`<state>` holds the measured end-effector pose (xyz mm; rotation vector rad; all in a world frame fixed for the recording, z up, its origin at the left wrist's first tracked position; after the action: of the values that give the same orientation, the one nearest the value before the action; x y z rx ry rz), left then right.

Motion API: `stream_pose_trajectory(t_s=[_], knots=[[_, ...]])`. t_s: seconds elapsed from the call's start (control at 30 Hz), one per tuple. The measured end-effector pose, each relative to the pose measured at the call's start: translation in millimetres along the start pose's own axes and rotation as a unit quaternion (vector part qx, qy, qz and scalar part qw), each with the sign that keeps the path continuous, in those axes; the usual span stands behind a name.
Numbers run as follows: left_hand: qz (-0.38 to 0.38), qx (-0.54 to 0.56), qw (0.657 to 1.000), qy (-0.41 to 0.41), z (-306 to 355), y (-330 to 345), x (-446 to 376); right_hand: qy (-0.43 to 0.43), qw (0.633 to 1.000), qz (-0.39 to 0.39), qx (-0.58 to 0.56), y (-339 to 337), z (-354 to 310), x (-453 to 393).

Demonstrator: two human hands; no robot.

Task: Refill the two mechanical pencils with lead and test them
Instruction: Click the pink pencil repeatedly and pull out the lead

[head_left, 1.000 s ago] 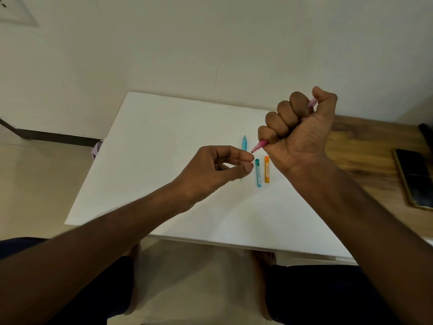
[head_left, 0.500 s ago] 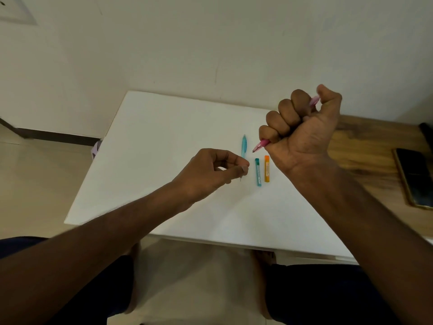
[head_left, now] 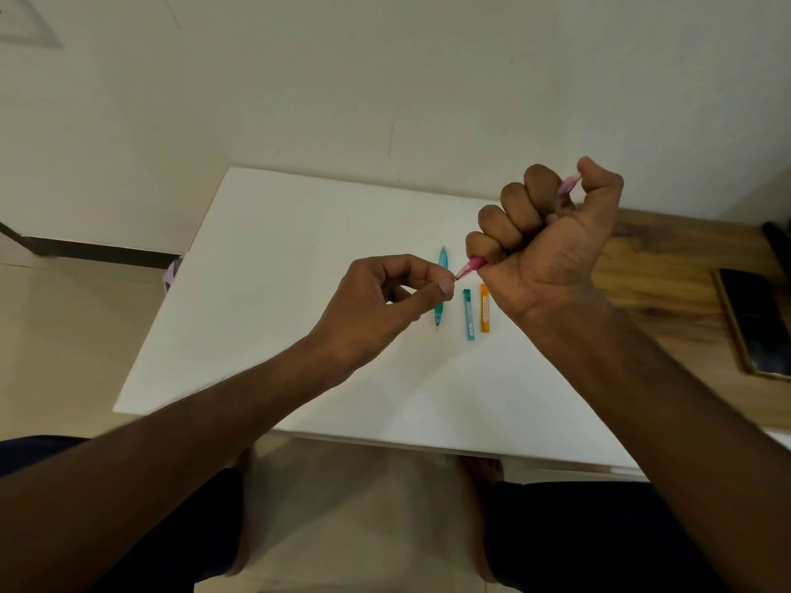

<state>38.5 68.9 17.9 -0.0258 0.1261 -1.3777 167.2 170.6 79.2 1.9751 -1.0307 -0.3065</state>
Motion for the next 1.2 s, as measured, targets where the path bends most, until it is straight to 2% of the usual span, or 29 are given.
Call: stream_pose_trajectory(t_s=[0.2, 0.43, 0.67, 1.2], knots=[[-0.010, -0.007, 1.000, -0.004, -2.2, 1.5, 0.2, 0.000, 1.000, -0.014, 0.007, 5.7, 1.6, 1.9], [-0.017, -0.010, 1.000, -0.011, -2.1, 2.0, 0.5, -0.012, 1.000, 0.005, 0.026, 6.2, -1.1, 0.9], [-0.017, -0.041, 0.998, -0.053, -6.6, 1.4, 0.3, -0.020, 0.998, -0.001, 0.067, 9.3, -1.3, 1.1], [-0.046, -0.073, 0.994, -0.065, -8.7, 3.3, 1.6, -0.010, 0.993, 0.048, 0.107, 8.8, -1.1, 2.7]])
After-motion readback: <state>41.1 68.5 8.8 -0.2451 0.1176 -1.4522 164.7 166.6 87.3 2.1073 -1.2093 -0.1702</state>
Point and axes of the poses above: each hand's wrist, its own x-axis away from the middle knuckle, its own y-axis out of the palm, z = x × y, the point moved 4 cm from there along -x, towards the middle knuckle, and after that the axes turned 9 degrees about y, right-handed, at the moved point
